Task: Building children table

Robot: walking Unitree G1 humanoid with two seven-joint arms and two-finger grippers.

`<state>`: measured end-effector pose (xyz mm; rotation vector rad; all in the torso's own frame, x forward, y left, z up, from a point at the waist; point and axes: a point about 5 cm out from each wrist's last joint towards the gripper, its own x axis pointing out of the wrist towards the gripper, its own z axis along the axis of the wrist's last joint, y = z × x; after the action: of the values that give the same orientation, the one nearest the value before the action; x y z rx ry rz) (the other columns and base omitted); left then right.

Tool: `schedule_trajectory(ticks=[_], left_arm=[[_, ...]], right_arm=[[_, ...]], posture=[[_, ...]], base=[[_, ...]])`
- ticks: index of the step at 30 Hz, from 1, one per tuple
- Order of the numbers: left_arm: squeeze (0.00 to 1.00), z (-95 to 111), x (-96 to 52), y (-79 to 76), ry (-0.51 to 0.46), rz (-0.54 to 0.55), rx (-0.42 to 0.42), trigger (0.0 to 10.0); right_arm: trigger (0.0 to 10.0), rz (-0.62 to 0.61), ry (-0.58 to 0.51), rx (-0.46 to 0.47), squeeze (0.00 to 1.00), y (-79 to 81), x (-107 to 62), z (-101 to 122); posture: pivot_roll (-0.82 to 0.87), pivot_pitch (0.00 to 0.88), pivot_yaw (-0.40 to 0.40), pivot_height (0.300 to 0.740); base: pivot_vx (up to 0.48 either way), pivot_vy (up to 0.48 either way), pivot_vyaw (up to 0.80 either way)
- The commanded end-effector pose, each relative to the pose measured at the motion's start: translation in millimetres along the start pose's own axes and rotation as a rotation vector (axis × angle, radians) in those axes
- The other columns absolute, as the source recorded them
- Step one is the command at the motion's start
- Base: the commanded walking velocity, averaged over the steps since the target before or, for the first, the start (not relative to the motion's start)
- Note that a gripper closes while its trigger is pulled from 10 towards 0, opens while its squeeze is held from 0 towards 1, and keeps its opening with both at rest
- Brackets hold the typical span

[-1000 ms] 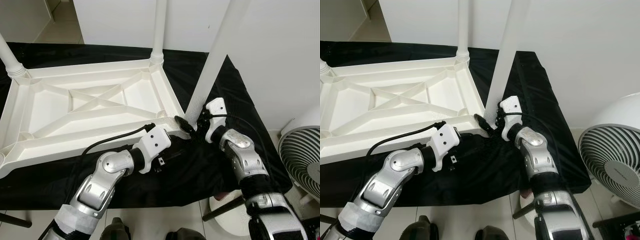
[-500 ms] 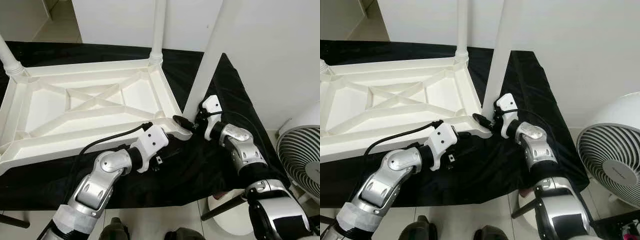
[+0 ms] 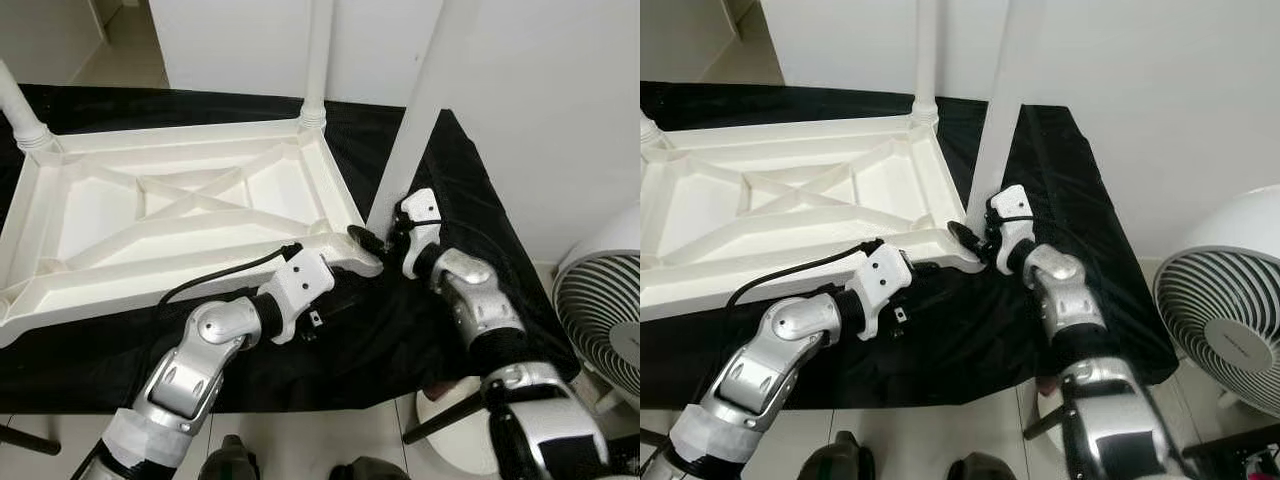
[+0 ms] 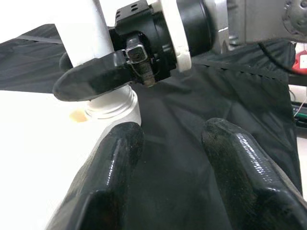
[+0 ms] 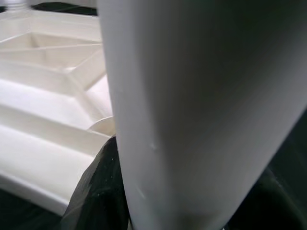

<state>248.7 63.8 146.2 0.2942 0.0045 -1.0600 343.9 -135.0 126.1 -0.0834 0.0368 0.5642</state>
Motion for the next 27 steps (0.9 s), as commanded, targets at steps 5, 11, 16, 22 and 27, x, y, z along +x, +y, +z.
schedule_trajectory(ticks=[5,11,16,22,27], left_arm=[[0.00,-0.3,0.4,0.0,0.007,0.028,-0.005,10.0],[0.00,0.7,3.1,-0.9,0.003,0.010,-0.004,10.0],[0.00,0.9,3.8,-1.6,0.001,0.007,-0.007,10.0],[0.00,0.4,3.5,-1.5,-0.001,0.019,-0.012,10.0],[0.00,0.1,3.4,-2.6,-0.001,0.025,-0.015,10.0]], right_arm=[[0.0,-0.325,0.076,0.067,0.00,6.4,-17.0,-19.8],[0.0,-0.531,0.070,0.113,0.00,34.4,-19.4,-18.4],[0.0,-0.462,0.066,0.115,0.00,45.2,-16.0,-10.6],[10.0,-0.392,0.039,0.104,1.00,50.5,-12.6,-2.5],[10.0,-0.314,0.004,0.097,1.00,44.4,-8.7,5.5]], posture=[[0.01,0.001,-0.039,0.740],[0.00,0.003,-0.034,0.740],[-0.01,0.004,-0.032,0.740],[0.00,0.004,-0.046,0.740],[0.01,0.000,-0.050,0.740]], base=[[0.000,0.000,0.00],[0.000,0.000,0.00],[0.000,0.000,0.00],[0.000,0.000,0.00],[0.000,0.000,0.00]])
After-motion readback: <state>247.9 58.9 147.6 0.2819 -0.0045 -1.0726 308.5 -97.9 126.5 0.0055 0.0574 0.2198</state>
